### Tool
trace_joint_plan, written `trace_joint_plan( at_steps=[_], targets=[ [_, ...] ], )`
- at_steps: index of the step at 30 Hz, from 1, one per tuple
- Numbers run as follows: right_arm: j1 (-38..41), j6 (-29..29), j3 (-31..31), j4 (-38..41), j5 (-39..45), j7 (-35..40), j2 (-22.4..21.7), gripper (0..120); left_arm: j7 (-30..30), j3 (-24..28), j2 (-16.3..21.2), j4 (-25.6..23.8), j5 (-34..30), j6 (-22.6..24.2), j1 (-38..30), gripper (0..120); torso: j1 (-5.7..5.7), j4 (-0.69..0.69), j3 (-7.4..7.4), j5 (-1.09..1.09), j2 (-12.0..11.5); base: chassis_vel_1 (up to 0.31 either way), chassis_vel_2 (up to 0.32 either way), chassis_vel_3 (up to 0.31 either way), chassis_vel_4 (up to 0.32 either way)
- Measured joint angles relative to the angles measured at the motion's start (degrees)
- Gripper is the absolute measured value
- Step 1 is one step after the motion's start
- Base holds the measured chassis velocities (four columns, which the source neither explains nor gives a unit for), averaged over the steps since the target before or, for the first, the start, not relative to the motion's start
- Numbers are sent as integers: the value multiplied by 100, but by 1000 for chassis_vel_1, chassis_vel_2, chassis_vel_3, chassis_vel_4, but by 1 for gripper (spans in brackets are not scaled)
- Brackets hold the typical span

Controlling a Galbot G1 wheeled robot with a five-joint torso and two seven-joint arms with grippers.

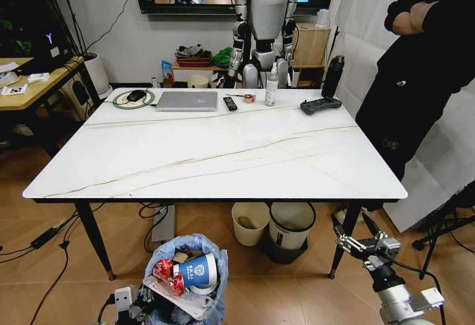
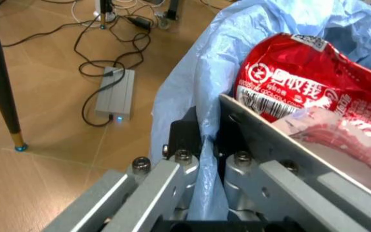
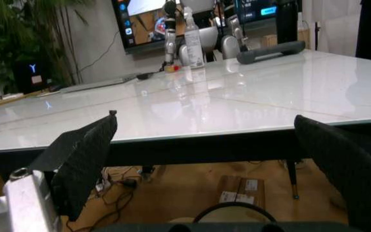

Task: Pick up the trash bin and place the trash from the table into it.

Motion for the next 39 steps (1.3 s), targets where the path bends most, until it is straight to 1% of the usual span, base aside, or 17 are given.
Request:
trace_joint_plan(
  at_steps=[17,21,32,34,35,39],
  targets=[
    [5,-4,-6,5,6,6,-5,100,-7,-44,-27,20,21,-2,-54,0,0,0,-1,0,-2,0,0,0,0],
    [6,-4,-6,5,8,6,-6,100,-7,-43,-43,23,28,15,-59,0,-24,0,-25,0,-53,0,0,0,0],
    [6,-4,-7,5,10,7,-6,100,12,-61,-148,56,117,66,-61,0,-172,-1,-204,0,-378,0,0,0,0],
    [6,-4,-7,5,11,7,-6,100,31,-46,-194,130,172,63,-65,0,-214,-1,-257,1,-472,0,0,0,0],
    [6,-4,-7,5,11,7,-6,100,31,-46,-194,130,172,63,-65,0,-214,-1,-257,1,-472,0,0,0,0],
    [6,-4,-7,6,11,7,-7,100,92,13,-339,273,243,39,-82,0,-281,0,-341,0,-623,0,0,0,0]
  ],
)
